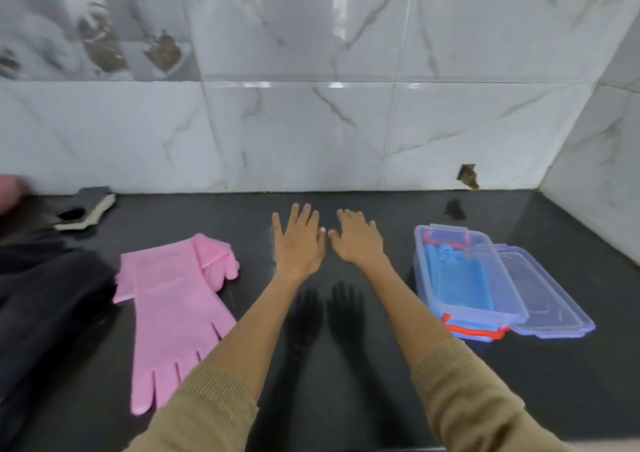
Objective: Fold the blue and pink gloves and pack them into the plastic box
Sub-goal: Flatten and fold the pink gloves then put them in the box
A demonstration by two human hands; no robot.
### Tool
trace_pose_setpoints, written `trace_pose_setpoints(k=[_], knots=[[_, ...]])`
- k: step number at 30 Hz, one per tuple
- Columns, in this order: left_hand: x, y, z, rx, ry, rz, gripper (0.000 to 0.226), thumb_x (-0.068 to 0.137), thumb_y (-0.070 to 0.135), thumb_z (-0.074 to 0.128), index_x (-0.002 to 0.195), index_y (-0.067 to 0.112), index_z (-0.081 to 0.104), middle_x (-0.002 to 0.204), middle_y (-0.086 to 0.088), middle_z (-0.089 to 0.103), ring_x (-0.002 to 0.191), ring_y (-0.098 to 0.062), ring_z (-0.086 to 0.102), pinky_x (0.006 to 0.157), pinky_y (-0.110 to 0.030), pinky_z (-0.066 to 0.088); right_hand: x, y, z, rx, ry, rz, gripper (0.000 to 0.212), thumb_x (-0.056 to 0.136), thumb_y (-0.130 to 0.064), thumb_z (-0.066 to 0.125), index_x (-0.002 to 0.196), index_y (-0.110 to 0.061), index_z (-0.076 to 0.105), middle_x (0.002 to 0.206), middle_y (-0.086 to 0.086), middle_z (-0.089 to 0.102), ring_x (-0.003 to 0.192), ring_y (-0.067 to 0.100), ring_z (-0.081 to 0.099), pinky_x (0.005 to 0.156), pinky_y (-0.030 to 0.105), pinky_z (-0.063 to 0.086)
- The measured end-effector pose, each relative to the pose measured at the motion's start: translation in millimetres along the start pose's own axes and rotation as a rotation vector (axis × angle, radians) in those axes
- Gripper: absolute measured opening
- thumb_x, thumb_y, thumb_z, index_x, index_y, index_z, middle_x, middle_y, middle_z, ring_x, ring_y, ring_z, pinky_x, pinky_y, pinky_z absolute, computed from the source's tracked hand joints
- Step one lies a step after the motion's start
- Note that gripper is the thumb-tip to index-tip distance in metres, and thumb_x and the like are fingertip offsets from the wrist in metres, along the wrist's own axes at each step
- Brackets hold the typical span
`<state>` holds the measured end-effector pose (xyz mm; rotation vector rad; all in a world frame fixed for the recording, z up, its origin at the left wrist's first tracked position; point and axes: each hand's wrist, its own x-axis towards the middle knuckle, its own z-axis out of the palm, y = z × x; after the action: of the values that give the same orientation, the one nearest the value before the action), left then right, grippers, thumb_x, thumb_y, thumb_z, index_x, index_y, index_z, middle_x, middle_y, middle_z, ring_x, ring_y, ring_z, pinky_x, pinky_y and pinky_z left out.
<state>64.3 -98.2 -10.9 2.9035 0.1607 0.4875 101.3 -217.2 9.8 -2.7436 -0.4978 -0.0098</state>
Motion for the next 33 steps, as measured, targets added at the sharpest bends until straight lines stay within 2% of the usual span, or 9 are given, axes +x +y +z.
trace_pose_setpoints(k=[8,12,18,21,25,27,29,31,33], knots=[[-62.8,-90.2,17.1,0.083,-0.156,-0.303,0.049,0.101,0.034,0.024,0.147,0.018,0.031,0.159,0.001,0.021,0.149,-0.019,0.011,0.117,-0.053,0.008,-16.7,-61.0,82.3,-0.024,-0.248,-0.19,0.056,0.098,-0.033,0.037,0.147,-0.011,0.024,0.153,0.005,0.032,0.144,0.026,0.022,0.118,0.048,0.013],[-79.1,-107.0,15.7,0.08,-0.124,-0.372,0.051,0.1,0.027,0.03,0.15,0.019,0.023,0.162,0.002,0.009,0.149,-0.021,0.008,0.117,-0.051,0.013,-17.7,-82.1,101.9,-0.012,-0.288,-0.251,0.051,0.097,-0.032,0.039,0.143,-0.012,0.034,0.148,0.006,0.04,0.144,0.026,0.023,0.118,0.052,0.007],[-89.5,-108.9,11.9,-0.129,0.014,-0.569,0.087,0.083,0.002,0.049,0.153,0.024,0.002,0.161,0.002,-0.011,0.146,-0.032,0.012,0.109,-0.048,0.033,-14.3,-93.5,110.2,0.066,-0.25,-0.295,0.033,0.095,-0.026,0.044,0.125,-0.018,0.054,0.131,0.006,0.054,0.136,0.024,0.036,0.117,0.052,0.003],[-84.2,-104.4,6.0,-0.156,0.011,-0.77,0.094,0.087,-0.004,0.05,0.151,0.027,-0.011,0.159,-0.012,-0.02,0.139,-0.044,0.024,0.101,-0.043,0.044,-13.6,-95.7,109.2,0.108,-0.231,-0.296,0.032,0.094,-0.023,0.044,0.124,-0.02,0.056,0.129,0.004,0.055,0.13,0.021,0.043,0.118,0.05,0.002],[-76.2,-106.0,-8.4,-0.223,-0.036,-0.929,0.097,0.086,-0.007,0.054,0.151,0.018,-0.014,0.155,-0.03,0.006,0.122,-0.042,0.048,0.091,-0.039,0.048,-14.8,-98.0,109.7,0.134,-0.211,-0.323,0.033,0.093,-0.018,0.044,0.124,-0.021,0.056,0.128,0.0,0.057,0.125,0.018,0.048,0.118,0.049,0.006],[-73.5,-112.6,-17.6,-0.306,-0.072,-0.885,0.096,0.085,-0.002,0.057,0.152,0.014,-0.01,0.143,-0.03,0.035,0.117,-0.04,0.053,0.087,-0.039,0.046,-16.5,-100.2,110.7,0.188,-0.176,-0.33,0.034,0.091,-0.014,0.045,0.122,-0.02,0.058,0.126,0.0,0.059,0.121,0.019,0.051,0.115,0.045,0.022],[-69.7,-119.8,-31.9,-0.359,-0.074,-0.819,0.077,0.086,-0.002,0.05,0.15,0.012,0.009,0.127,-0.026,0.052,0.112,-0.04,0.054,0.082,-0.04,0.043,-16.7,-103.9,110.2,0.343,-0.177,-0.293,0.033,0.088,-0.008,0.045,0.115,-0.015,0.062,0.119,0.005,0.062,0.112,0.023,0.056,0.102,0.037,0.042],[-64.7,-126.7,-51.8,-0.441,-0.102,-0.719,0.054,0.085,-0.008,0.039,0.136,0.009,0.037,0.12,-0.025,0.058,0.102,-0.036,0.058,0.076,-0.034,0.044,-15.2,-107.7,109.9,0.518,-0.245,-0.239,0.032,0.086,-0.004,0.046,0.113,-0.011,0.062,0.112,0.009,0.063,0.105,0.025,0.058,0.09,0.03,0.046],[-61.3,-133.8,-72.4,-0.541,-0.212,-0.587,0.05,0.083,-0.013,0.03,0.118,0.007,0.06,0.123,-0.022,0.059,0.092,-0.024,0.058,0.067,-0.022,0.044,-12.1,-110.4,108.6,0.619,-0.28,-0.223,0.043,0.084,-0.005,0.057,0.126,-0.011,0.051,0.111,0.011,0.056,0.099,0.022,0.055,0.085,0.028,0.044]])
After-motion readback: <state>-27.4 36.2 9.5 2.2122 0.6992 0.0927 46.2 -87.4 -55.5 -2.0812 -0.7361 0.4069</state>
